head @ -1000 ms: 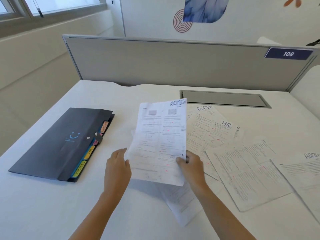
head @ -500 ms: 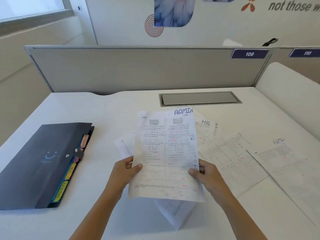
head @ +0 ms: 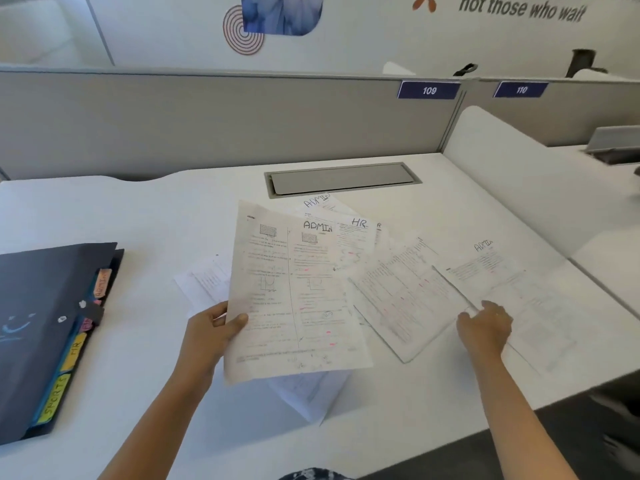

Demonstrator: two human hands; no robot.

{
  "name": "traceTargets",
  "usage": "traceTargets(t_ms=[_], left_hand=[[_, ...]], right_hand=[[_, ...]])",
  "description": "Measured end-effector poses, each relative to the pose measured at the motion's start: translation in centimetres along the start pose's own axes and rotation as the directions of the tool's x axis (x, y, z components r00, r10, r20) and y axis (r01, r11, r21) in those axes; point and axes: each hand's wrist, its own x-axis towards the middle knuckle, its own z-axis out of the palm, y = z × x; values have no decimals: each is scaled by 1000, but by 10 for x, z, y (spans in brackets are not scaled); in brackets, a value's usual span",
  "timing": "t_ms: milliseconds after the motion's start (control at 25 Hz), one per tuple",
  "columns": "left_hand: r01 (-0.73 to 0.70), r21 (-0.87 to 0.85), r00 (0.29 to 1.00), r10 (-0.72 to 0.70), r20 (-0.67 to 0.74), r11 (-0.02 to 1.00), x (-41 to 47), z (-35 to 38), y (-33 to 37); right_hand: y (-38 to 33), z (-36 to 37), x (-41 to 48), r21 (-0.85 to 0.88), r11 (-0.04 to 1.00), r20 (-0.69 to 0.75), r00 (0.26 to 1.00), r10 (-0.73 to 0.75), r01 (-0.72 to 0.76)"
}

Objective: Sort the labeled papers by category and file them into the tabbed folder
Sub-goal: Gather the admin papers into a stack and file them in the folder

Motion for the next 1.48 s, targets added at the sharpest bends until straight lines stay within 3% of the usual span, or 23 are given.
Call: traceTargets(t_ms=[120,240,320,400,480,560,680,800,880,1000,1120,1240,1320,1480], left_hand=[[10,7,1000,-10,3,1000,-1,3,-5],[21,5,1000,-21,-9,1000,-2,4,-9],[27,2,1000,-27,-12,1000,-4,2,-12],[39,-5,999,-39,-18,999,-6,-1,-15],[52,-11,998,-52,-26,999,-8,-5,-17],[58,-25,998,-59,-35,998,-11,-10,-16],[43,-43,997,-45,-55,998,-12,-20,-15],[46,-60,996,-50,-69,997,-10,-27,-15],[58,-59,996,-62,-70,997,-9,-31,-16],[77,-68,994,-82,-69,995,-6,-38,-18],[92,-77,992,-98,-81,993,0,-48,-19],[93,-78,991,-100,-89,993,6,-57,-17],[86,-69,990,-93,-108,994,9,-62,-17],[95,-36,987,-99,-128,995,10,-68,-26]], right_hand=[[17,10,3,-310,951,113,993,23,13],[10,26,-26,-416,871,164,964,-211,261],[0,36,-53,-317,861,194,916,-352,398],[-10,46,-82,-84,868,227,857,-462,490],[-20,50,-106,176,874,267,833,-485,452],[-25,44,-115,312,880,239,867,-438,359],[-28,23,-104,267,913,111,932,-346,307],[-16,5,-79,17,998,47,997,-61,60],[-6,-5,-69,-172,972,37,985,166,-158],[1,-13,-67,-235,929,7,956,295,-285],[0,-14,-68,-74,947,26,949,314,-311],[-6,-11,-73,264,935,33,971,237,-237],[-14,-10,-79,492,846,33,976,217,-205],[-35,-5,-90,788,547,172,954,247,-284]])
